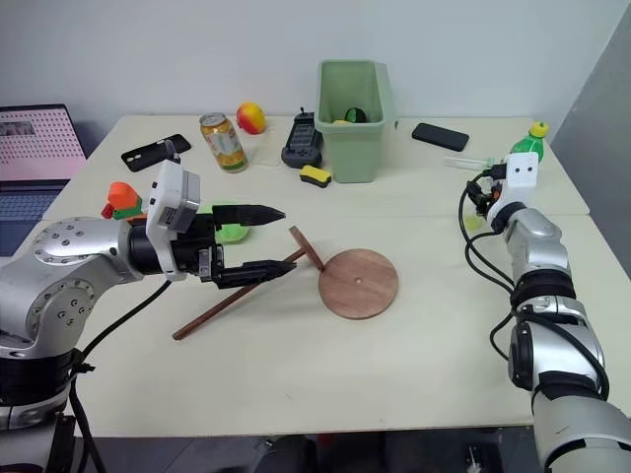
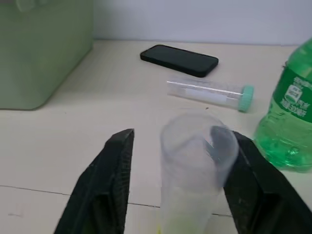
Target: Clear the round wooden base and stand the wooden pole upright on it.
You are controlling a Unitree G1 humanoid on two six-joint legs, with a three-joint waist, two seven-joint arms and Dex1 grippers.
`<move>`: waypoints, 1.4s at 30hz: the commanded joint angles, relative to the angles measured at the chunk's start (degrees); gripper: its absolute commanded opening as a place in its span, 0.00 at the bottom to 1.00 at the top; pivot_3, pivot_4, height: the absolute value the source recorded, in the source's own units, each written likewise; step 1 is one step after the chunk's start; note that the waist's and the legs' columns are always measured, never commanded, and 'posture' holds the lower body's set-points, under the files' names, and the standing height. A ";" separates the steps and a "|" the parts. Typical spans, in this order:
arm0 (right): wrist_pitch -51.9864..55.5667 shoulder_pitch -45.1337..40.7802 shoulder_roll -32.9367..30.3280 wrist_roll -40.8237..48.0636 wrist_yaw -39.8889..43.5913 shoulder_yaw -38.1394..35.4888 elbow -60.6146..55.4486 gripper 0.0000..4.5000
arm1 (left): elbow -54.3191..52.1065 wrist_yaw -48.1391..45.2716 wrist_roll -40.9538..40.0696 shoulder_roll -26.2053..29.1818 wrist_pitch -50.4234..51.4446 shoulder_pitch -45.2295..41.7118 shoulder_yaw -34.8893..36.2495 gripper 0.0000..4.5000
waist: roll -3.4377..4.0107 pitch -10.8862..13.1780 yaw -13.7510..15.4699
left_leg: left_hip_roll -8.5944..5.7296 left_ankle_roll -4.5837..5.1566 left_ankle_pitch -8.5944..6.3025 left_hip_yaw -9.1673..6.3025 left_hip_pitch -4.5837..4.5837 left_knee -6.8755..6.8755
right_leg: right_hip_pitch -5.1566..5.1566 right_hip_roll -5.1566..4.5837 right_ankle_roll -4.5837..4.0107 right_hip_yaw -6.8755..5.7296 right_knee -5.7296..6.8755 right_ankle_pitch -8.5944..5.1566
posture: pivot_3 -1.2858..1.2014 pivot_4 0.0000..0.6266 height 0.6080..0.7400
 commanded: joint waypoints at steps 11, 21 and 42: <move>2.47 6.88 -0.89 3.65 -1.19 -1.61 -36.64 1.00 | 14.17 -6.87 7.79 9.78 1.31 -7.60 -4.55 1.00 | 0.07 0.04 0.05 | -0.03 0.01 0.00 -0.06 -0.03 0.01 | -0.01 -0.07 0.00 -0.08 0.04 0.00 | 0.52 0.24 1.00; 22.63 41.83 -0.08 14.11 10.37 17.96 -82.87 1.00 | 57.18 -28.68 36.16 -1.97 -5.99 -42.76 -35.44 1.00 | 0.13 0.11 1.89 | -0.13 0.03 -0.01 -0.42 -0.34 0.23 | -0.04 0.34 -0.01 -0.40 0.08 -0.01 | 0.52 0.24 1.00; 25.17 57.45 6.45 9.24 1.76 24.45 -94.03 1.00 | 79.34 -34.42 48.28 -16.81 -12.80 -49.35 -50.61 1.00 | -0.11 0.32 0.28 | -0.10 0.26 -0.14 -0.90 -0.71 0.81 | -0.17 0.42 -0.07 -0.60 0.28 -0.05 | 0.52 0.24 1.00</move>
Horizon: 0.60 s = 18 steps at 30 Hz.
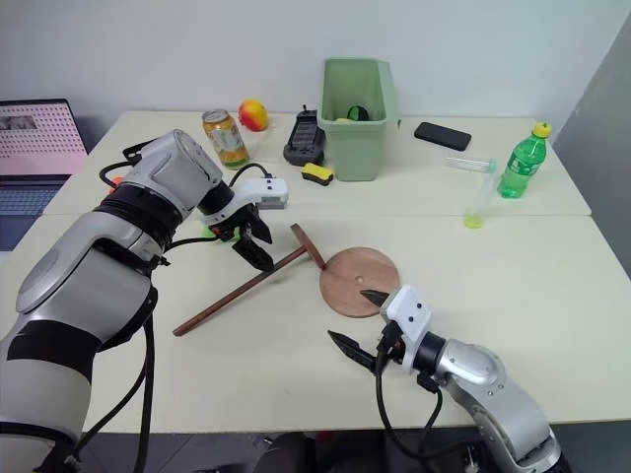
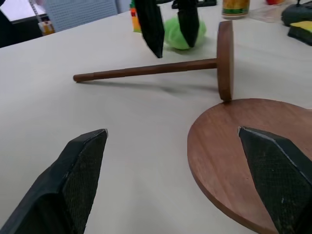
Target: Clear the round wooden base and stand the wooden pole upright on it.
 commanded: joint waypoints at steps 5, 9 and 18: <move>-0.59 0.84 1.64 -0.26 -1.70 -0.75 -2.43 1.00 | 2.93 1.47 4.25 -4.48 -1.23 2.30 3.98 1.00 | -0.02 0.01 0.20 | -0.03 0.00 0.00 0.00 -0.04 0.04 | 0.00 -0.03 0.00 -0.02 0.00 0.00 | 0.52 0.24 1.00; -0.19 0.77 1.29 0.12 -1.67 -1.62 -2.55 1.00 | 4.92 3.77 5.96 -6.29 -1.99 2.22 6.07 0.86 | -0.02 0.01 0.19 | -0.03 0.00 0.00 0.01 -0.02 0.04 | 0.00 -0.03 0.00 0.00 0.01 0.00 | 0.52 0.24 1.00; 1.03 -0.46 0.52 1.02 -0.99 -2.97 -2.53 1.00 | 5.47 3.44 8.99 -6.81 -2.55 2.84 8.98 0.44 | -0.02 0.01 0.16 | -0.03 0.00 0.00 0.01 -0.02 0.04 | 0.00 -0.03 0.00 -0.01 0.03 0.00 | 0.52 0.24 1.00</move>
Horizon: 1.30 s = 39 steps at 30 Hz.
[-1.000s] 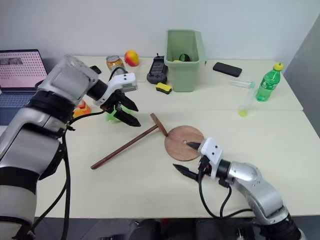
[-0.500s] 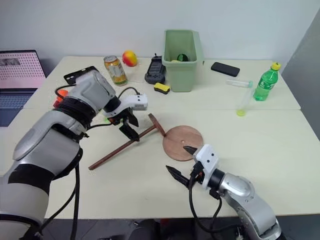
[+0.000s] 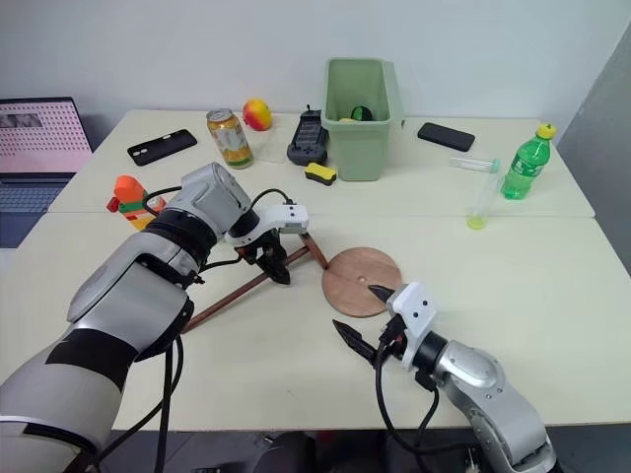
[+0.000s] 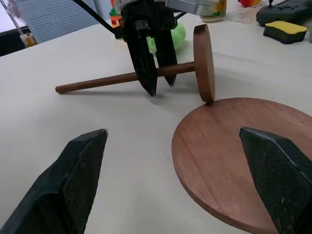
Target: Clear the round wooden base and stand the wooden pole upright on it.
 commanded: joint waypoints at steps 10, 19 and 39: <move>3.21 -4.05 -1.35 2.95 2.00 -2.98 -2.52 1.00 | -2.02 0.14 1.00 0.10 2.82 0.60 6.37 0.06 | 0.00 0.00 0.01 | -0.01 0.00 0.00 0.00 0.00 0.01 | 0.00 -0.03 0.00 0.00 0.01 0.00 | 0.52 0.24 1.00; 7.78 -6.04 -6.46 10.31 4.18 -11.37 -7.19 1.00 | -9.59 0.57 -14.27 2.49 7.68 -4.41 26.53 0.06 | -0.01 0.00 0.09 | 0.00 -0.01 0.01 -0.03 -0.04 0.04 | 0.00 -0.05 0.00 -0.04 0.03 0.00 | 0.52 0.24 1.00; 6.73 -0.01 -7.60 9.25 -3.24 -20.09 -10.96 1.00 | -54.80 39.10 -34.15 -25.77 -11.72 32.52 42.52 0.06 | 0.01 -0.10 1.34 | -0.10 -0.02 0.05 -0.03 0.09 0.19 | 0.22 -0.51 0.03 0.19 0.20 0.00 | 0.52 0.24 1.00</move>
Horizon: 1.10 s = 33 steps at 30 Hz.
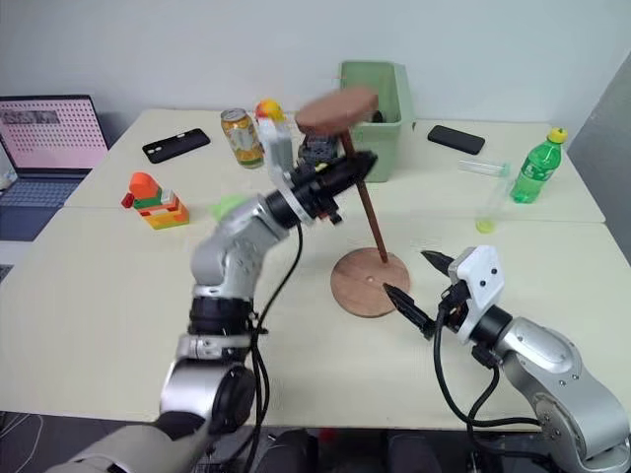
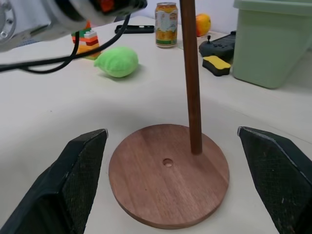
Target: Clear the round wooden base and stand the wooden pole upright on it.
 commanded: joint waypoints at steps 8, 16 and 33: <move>-0.75 -0.12 0.81 -2.44 -2.26 1.98 -2.08 1.00 | 5.47 -0.48 6.23 2.92 -11.28 -1.98 -8.00 0.06 | -0.01 -0.01 -0.05 | -0.18 0.02 0.00 0.12 0.11 -0.07 | 0.02 0.10 0.00 -0.03 -0.01 0.00 | 0.52 0.24 1.00; 3.08 1.90 -1.50 -3.36 -1.24 6.64 -1.82 1.00 | 2.34 -1.06 4.92 6.15 -5.92 -2.68 -10.22 0.06 | -0.01 -0.02 -0.07 | -0.17 0.03 -0.01 0.13 0.13 -0.07 | 0.04 0.11 0.00 -0.04 -0.02 0.00 | 0.52 0.24 1.00; 4.23 2.06 -0.07 -2.46 -1.73 5.80 -1.13 1.00 | -6.95 1.56 0.67 9.40 4.24 0.06 -9.58 0.06 | -0.01 -0.02 -0.06 | -0.11 0.02 0.00 0.12 0.13 -0.07 | 0.04 0.13 0.00 -0.03 -0.04 0.00 | 0.52 0.24 1.00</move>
